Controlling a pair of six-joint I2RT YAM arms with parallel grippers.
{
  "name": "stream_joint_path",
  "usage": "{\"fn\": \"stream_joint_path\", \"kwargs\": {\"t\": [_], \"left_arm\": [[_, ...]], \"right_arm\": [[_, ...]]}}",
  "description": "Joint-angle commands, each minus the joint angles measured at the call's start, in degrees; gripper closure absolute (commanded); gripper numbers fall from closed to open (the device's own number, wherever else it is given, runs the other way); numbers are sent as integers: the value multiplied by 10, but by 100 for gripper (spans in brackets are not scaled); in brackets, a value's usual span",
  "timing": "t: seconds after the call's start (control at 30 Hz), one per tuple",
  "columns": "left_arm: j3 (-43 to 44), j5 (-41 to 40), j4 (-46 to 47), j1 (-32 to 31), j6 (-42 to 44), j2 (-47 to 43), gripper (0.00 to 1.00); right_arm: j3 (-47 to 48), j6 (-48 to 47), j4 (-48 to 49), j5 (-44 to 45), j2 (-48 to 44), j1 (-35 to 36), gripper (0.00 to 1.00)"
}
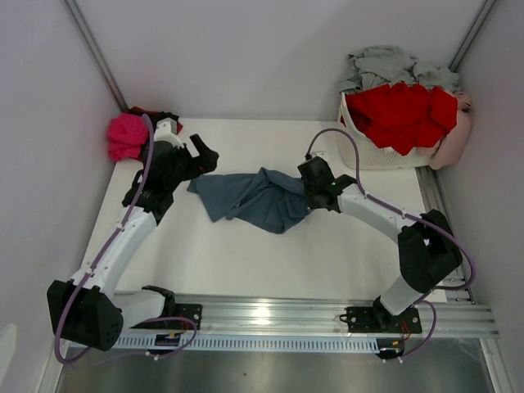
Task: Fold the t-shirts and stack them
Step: Move the tshirt to the center of the board, then flatten out the tshirt
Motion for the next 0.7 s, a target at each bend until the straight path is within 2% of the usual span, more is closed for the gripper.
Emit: {"fn": "stream_joint_path", "kwargs": {"t": [0.0, 0.17, 0.37, 0.53, 0.67], "left_arm": [[-16, 0, -57, -13, -36, -10, 1], [-43, -21, -101, -80, -61, -16, 1], [-99, -26, -126, -86, -126, 11, 1], [-129, -79, -152, -85, -172, 21, 1], [-126, -78, -160, -86, -186, 57, 1]], "right_arm": [[28, 38, 47, 50, -27, 9, 100], [32, 36, 52, 50, -30, 27, 100], [32, 31, 53, 49, -41, 32, 100], [21, 32, 54, 47, -52, 39, 100], [4, 35, 53, 43, -60, 40, 100]]}}
